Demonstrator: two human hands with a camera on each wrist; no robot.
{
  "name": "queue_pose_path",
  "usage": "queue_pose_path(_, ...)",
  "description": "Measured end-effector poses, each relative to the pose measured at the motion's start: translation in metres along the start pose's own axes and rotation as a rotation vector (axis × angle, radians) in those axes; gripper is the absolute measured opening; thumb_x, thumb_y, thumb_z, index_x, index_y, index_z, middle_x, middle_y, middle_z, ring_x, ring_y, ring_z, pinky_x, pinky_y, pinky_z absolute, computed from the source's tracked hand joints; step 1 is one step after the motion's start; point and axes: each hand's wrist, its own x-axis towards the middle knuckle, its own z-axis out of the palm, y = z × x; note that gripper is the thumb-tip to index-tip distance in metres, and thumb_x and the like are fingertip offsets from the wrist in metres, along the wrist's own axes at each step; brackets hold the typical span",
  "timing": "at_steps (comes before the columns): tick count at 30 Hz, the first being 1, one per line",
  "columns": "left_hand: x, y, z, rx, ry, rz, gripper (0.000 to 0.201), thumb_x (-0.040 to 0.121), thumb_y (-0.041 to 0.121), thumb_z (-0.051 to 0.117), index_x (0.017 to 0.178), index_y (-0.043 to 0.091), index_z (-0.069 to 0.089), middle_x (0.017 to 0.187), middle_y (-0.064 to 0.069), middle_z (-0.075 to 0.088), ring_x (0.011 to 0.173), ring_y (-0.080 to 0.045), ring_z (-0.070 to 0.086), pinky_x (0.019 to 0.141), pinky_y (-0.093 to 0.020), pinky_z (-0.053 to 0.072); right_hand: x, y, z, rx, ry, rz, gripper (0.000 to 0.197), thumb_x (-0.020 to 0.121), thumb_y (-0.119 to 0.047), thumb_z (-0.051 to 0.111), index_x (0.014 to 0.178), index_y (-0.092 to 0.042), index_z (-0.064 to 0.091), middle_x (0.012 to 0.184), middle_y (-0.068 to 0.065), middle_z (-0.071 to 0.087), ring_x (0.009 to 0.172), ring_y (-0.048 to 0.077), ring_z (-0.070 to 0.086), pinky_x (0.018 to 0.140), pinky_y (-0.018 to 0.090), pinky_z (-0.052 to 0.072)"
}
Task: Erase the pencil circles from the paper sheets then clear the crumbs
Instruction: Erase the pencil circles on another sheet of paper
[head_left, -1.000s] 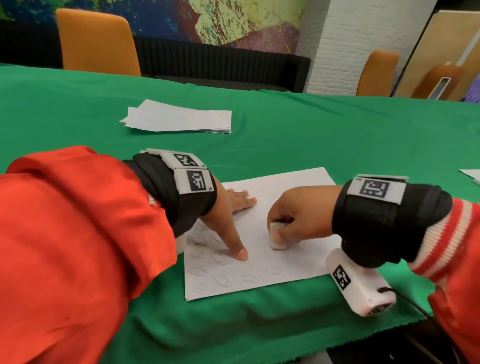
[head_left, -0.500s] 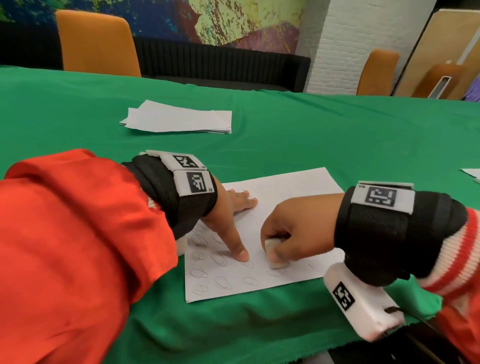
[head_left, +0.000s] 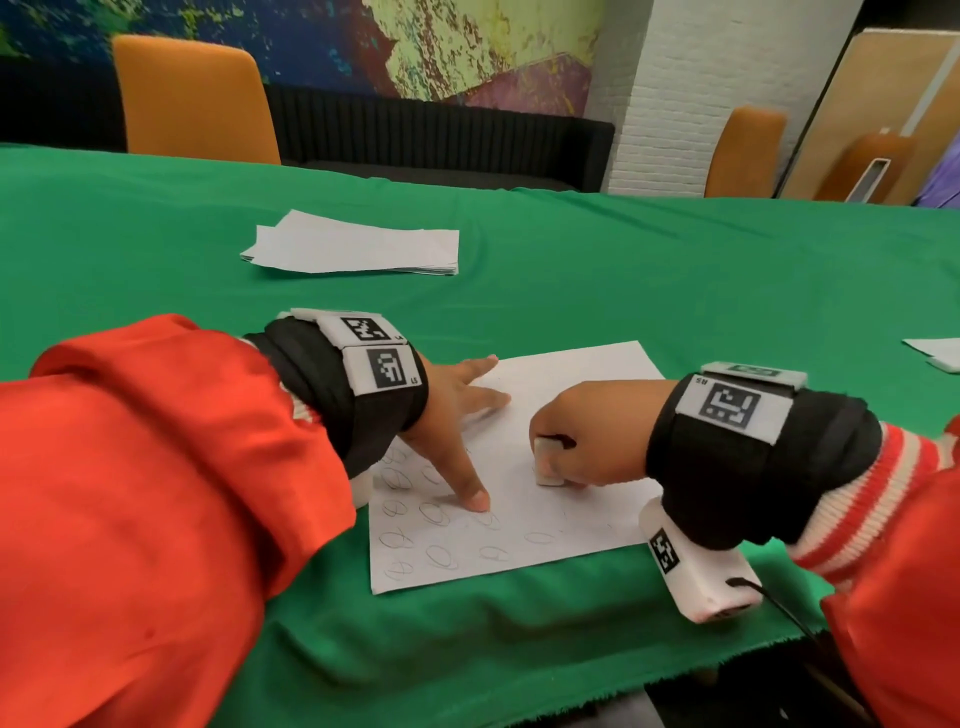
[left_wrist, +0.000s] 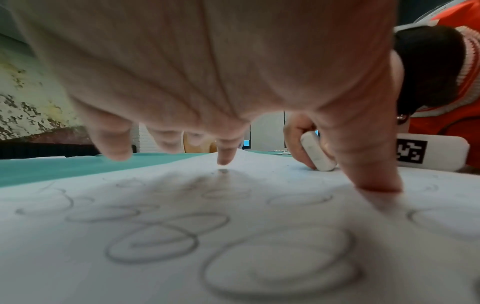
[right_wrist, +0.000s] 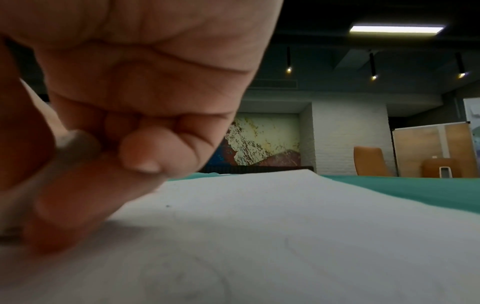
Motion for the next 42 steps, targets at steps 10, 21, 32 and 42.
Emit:
queue_pose_path(10, -0.01, 0.015, 0.008, 0.063, -0.065, 0.083, 0.105, 0.078, 0.063, 0.06, 0.152, 0.026, -0.005, 0.158, 0.013, -0.009, 0.146, -0.009, 0.002, 0.118, -0.034, 0.005, -0.007, -0.007, 0.003, -0.1, 0.108, -0.053, 0.023, 0.091, -0.021, 0.04, 0.068, -0.021, 0.045, 0.067, -0.008, 0.044, 0.072, 0.017, 0.044, 0.051, 0.019, 0.027)
queue_pose_path(21, -0.007, 0.013, 0.007, -0.092, -0.073, 0.18, 0.095, 0.077, 0.047, 0.072, 0.149, 0.027, 0.013, 0.155, 0.01, 0.016, 0.14, -0.011, 0.02, 0.112, -0.029, 0.018, -0.022, -0.02, -0.001, 0.093, 0.222, -0.08, 0.016, 0.09, -0.027, 0.052, 0.074, -0.027, 0.05, 0.064, -0.011, 0.048, 0.061, 0.005, 0.046, 0.057, 0.023, 0.036)
queue_pose_path(32, -0.007, 0.011, 0.007, -0.019, -0.056, 0.121, 0.109, 0.076, 0.052, 0.07, 0.152, 0.026, -0.004, 0.158, 0.012, -0.008, 0.145, -0.007, 0.0, 0.115, -0.029, 0.003, -0.039, 0.001, 0.045, 0.862, 0.379, 0.291, 0.011, 0.09, -0.015, 0.051, 0.08, -0.011, 0.054, 0.059, 0.0, 0.067, 0.043, 0.009, 0.055, 0.043, 0.019, 0.042)
queue_pose_path(42, -0.007, 0.014, 0.009, 0.02, -0.028, 0.114, 0.107, 0.078, 0.053, 0.068, 0.153, 0.022, -0.003, 0.159, 0.007, -0.005, 0.146, -0.01, 0.001, 0.115, -0.028, 0.004, -0.05, -0.02, 0.064, 0.704, 0.497, 0.303, 0.016, 0.089, -0.026, 0.053, 0.079, -0.014, 0.057, 0.076, 0.008, 0.066, 0.068, 0.022, 0.058, 0.064, 0.029, 0.047)
